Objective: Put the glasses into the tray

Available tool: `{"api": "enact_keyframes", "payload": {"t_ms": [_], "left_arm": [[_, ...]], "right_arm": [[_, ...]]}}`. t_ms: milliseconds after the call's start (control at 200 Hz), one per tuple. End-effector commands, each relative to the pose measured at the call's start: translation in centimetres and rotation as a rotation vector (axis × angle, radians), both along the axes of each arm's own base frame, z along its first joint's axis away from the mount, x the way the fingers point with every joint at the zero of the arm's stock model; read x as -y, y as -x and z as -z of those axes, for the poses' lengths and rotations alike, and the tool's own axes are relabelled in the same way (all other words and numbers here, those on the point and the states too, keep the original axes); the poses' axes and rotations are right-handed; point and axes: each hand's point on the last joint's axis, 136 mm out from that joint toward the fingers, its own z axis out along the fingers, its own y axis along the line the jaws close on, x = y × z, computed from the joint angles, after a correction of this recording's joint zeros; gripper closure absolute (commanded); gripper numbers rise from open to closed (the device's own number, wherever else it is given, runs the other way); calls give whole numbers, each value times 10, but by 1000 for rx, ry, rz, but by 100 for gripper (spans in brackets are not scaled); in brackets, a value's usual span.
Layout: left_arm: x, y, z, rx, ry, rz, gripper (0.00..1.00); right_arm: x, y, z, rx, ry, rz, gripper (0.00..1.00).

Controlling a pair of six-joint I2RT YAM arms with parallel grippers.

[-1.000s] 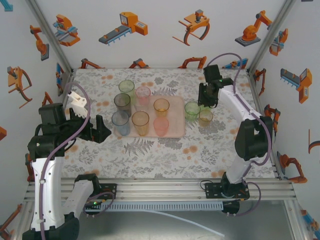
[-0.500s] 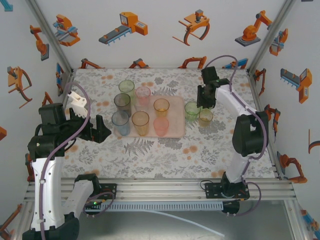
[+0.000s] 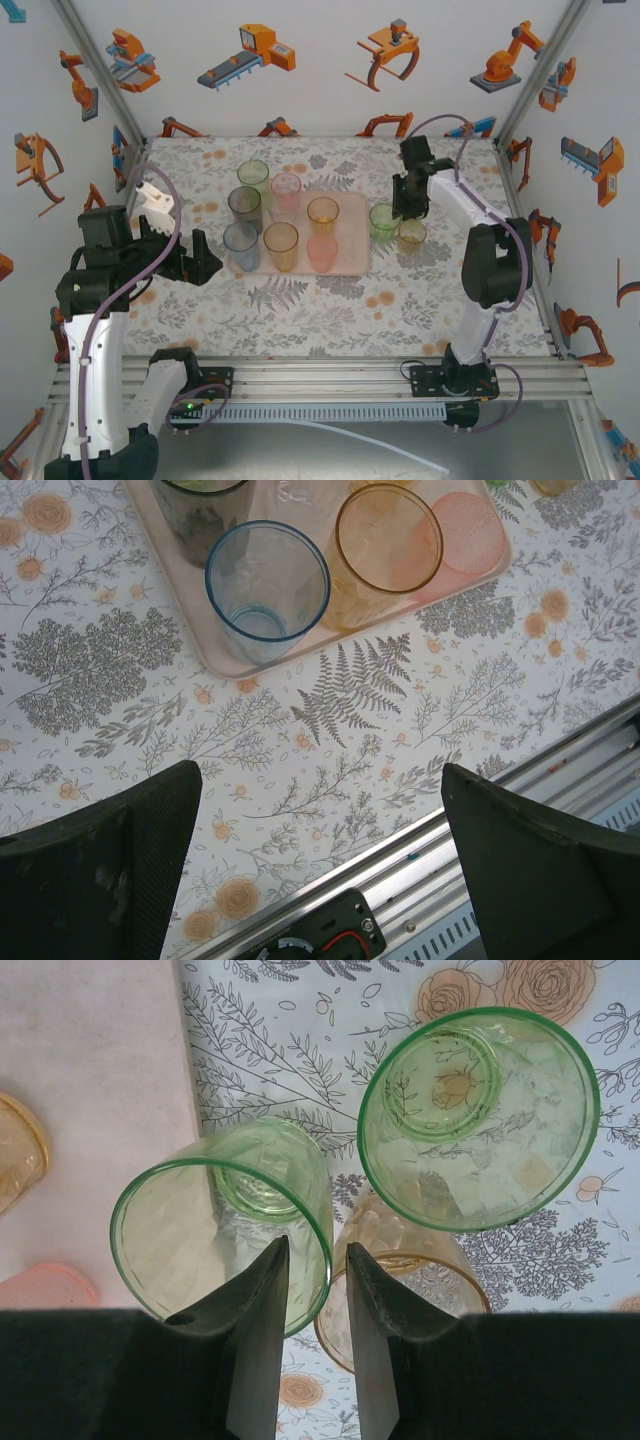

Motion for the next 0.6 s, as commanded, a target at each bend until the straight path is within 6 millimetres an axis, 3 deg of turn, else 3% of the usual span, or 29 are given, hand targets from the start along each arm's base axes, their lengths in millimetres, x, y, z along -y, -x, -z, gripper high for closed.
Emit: {"api": "enact_keyframes", "payload": {"t_ms": [0,426,596], "left_arm": [[1,-1,0,-5,21,-2,3],[1,-1,1,-8,21,-3,3],[1,-1,1,-8,22,-1,3]], "right_arm": [[-1,-5,2,4,-4,-17,70],[-6,-10,9,-14,-12,-30,74],[-4,-11,11,-17,0,-28,80]]}}
